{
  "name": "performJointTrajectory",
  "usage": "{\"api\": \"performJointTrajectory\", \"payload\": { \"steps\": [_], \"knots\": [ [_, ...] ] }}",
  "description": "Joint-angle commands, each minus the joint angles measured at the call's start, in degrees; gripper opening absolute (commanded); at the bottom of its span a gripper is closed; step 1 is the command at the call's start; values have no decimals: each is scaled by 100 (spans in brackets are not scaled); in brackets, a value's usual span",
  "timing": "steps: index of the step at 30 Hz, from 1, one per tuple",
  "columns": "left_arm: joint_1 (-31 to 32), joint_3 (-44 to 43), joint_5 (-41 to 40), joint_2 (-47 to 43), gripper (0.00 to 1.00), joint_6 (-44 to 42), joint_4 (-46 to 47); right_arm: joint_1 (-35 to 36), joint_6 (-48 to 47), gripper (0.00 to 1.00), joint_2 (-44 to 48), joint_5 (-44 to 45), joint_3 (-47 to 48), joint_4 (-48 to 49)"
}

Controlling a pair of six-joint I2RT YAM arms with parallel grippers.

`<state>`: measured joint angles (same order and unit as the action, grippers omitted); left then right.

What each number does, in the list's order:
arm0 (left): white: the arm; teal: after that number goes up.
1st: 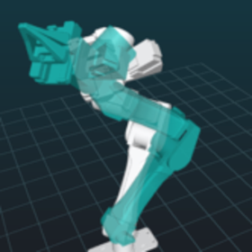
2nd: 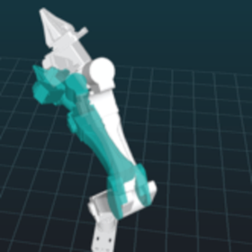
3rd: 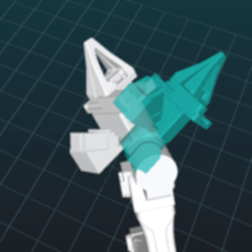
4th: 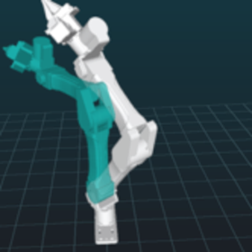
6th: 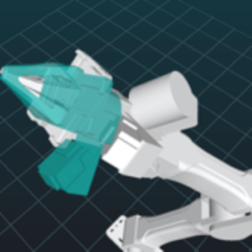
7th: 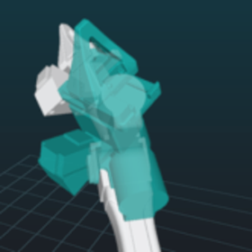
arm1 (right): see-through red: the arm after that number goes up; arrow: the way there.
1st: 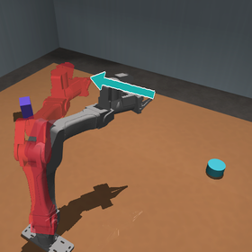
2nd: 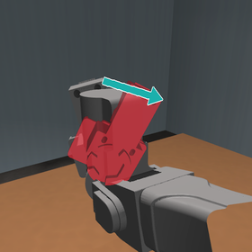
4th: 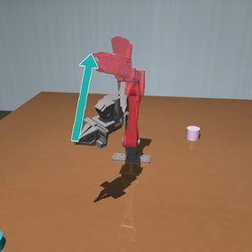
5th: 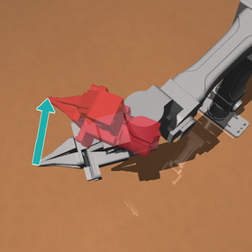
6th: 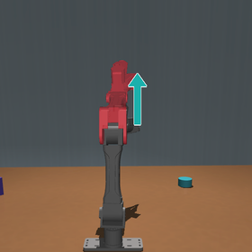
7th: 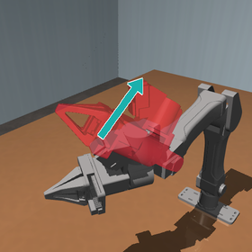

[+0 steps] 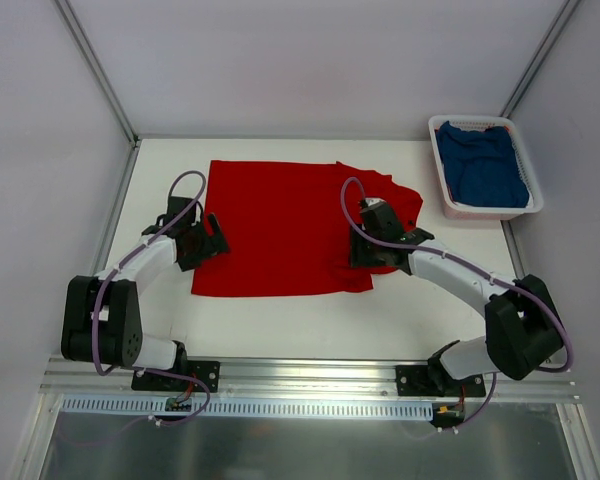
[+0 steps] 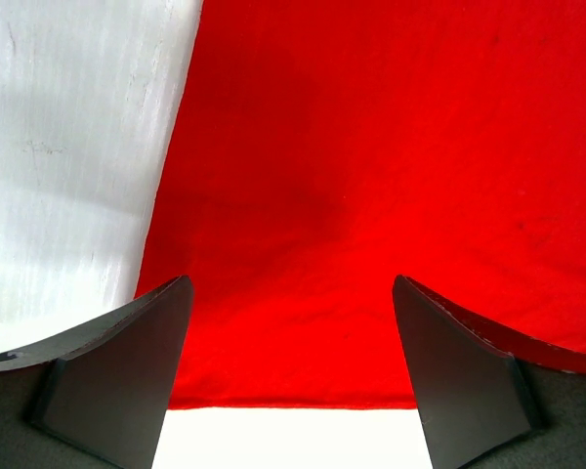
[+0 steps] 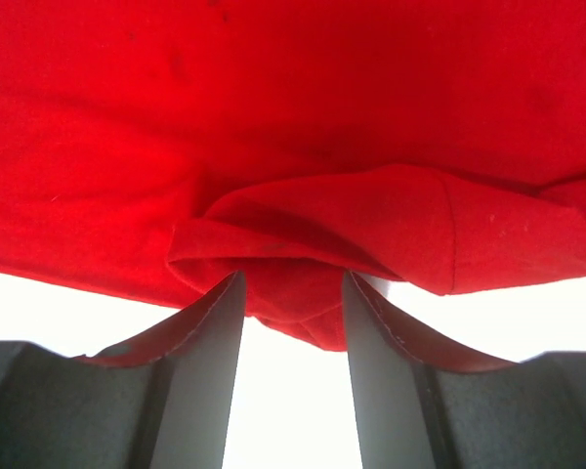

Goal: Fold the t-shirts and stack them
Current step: Flatten out the tshirt

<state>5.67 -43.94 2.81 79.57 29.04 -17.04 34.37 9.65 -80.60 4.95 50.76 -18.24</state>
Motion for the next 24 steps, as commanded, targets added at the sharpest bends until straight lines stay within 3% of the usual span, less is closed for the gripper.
{"api": "performJointTrajectory", "payload": {
  "steps": [1,17,24],
  "knots": [
    [48,70,132,85,85,-12,192,26,107,47,-149,-37,30,242],
    [48,-62,176,217,84,-135,218,456,-235,47,-1221,50,1137,22],
    [48,-88,203,208,84,-135,218,500,-244,40,-1292,41,1200,13]
  ]
}}
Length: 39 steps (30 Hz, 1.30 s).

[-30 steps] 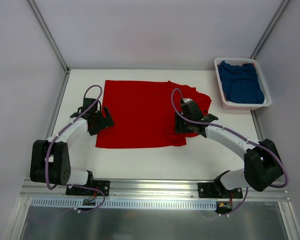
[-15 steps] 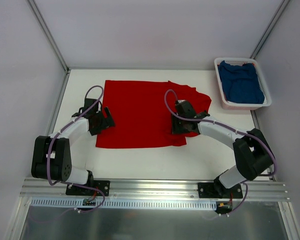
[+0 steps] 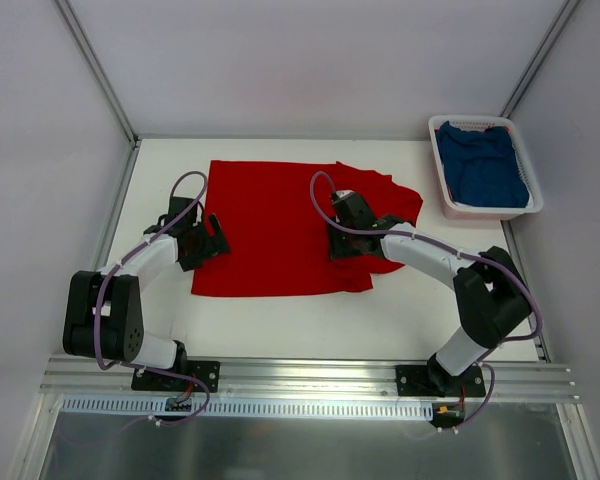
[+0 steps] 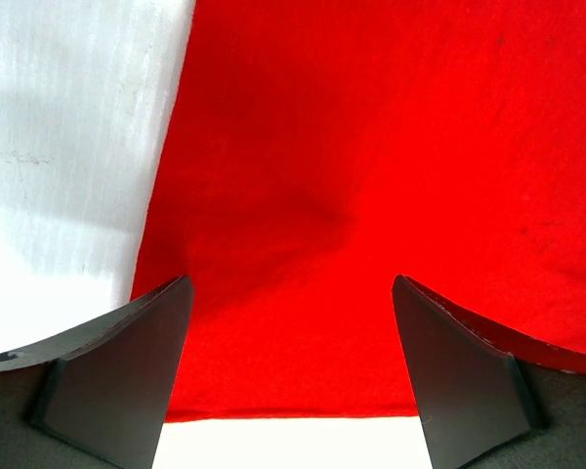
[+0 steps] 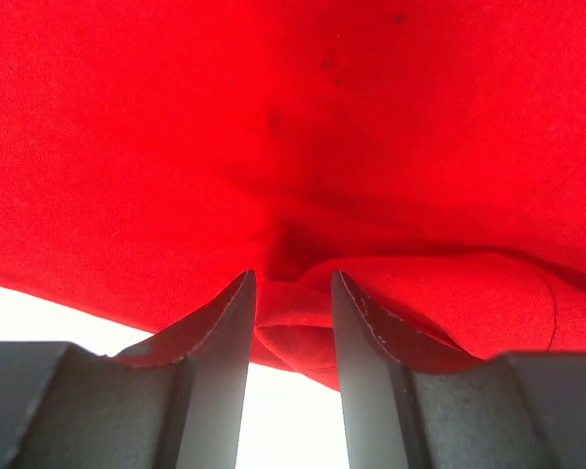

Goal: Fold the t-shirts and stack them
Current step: Flatten out the tshirt

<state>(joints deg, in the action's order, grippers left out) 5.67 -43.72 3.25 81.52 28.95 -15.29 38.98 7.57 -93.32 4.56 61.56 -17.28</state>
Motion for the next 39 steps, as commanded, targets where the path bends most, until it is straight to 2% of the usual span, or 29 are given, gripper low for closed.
{"api": "performJointTrajectory", "payload": {
  "steps": [1,19,22,23,26,29,33,39],
  "knots": [
    [48,-110,159,13,84,-135,44,48,-28,40,-11,63,102,-74],
    [48,30,194,-118,84,-109,52,268,192,43,296,63,-408,40],
    [48,57,194,-162,84,-83,44,277,236,35,393,72,-513,75],
    [48,57,194,-162,84,-82,44,277,245,26,411,80,-540,84],
    [48,75,220,-171,84,-74,52,294,271,11,534,141,-584,67],
    [39,83,229,-180,84,-56,61,303,271,1,622,247,-575,5],
    [48,101,212,-206,84,-65,61,329,280,0,832,423,-601,-91],
    [48,110,264,-145,83,-74,79,408,367,0,1746,932,-733,-539]
  ]
}}
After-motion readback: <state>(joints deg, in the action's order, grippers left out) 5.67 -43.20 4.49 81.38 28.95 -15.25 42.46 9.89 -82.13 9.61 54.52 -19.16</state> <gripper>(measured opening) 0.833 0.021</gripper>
